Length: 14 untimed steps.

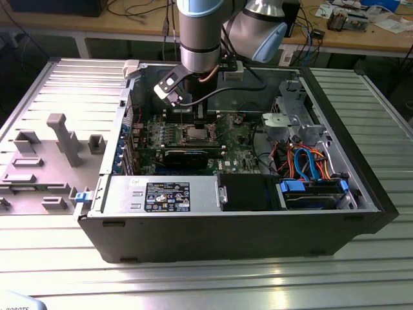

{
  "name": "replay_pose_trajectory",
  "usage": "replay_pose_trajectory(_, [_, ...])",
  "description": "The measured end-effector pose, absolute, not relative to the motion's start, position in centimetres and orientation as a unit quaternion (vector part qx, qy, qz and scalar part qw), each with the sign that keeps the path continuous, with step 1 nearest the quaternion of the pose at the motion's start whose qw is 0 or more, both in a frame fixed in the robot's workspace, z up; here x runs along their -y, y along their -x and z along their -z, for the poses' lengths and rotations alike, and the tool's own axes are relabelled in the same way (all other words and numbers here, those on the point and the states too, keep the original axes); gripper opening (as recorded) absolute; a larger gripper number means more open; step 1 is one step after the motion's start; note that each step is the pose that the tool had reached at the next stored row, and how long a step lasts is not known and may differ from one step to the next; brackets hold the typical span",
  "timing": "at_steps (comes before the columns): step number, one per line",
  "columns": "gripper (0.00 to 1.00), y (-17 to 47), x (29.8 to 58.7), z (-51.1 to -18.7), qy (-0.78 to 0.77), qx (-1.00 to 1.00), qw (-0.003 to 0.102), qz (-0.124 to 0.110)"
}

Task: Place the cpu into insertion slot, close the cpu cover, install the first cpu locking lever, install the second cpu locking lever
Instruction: 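Place the cpu into insertion slot, then close the cpu cover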

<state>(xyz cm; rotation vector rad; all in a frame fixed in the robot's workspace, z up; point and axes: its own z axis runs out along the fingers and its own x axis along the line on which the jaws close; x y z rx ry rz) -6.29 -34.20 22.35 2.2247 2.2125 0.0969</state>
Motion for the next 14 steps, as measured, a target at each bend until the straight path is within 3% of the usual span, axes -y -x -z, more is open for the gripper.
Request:
replay_pose_trajectory(7, [0.11,6.29,34.2,-22.35,-0.709,-0.705,0.001,-0.031])
replay_pose_trajectory(8, [0.11,6.0,34.2,-22.31,-0.709,-0.705,-0.009,-0.018])
replay_pose_trajectory(9, [0.11,5.96,34.2,-22.31,-0.709,-0.705,-0.013,-0.014])
replay_pose_trajectory(14, [0.11,5.93,34.19,-22.32,-0.709,-0.705,-0.013,-0.014])
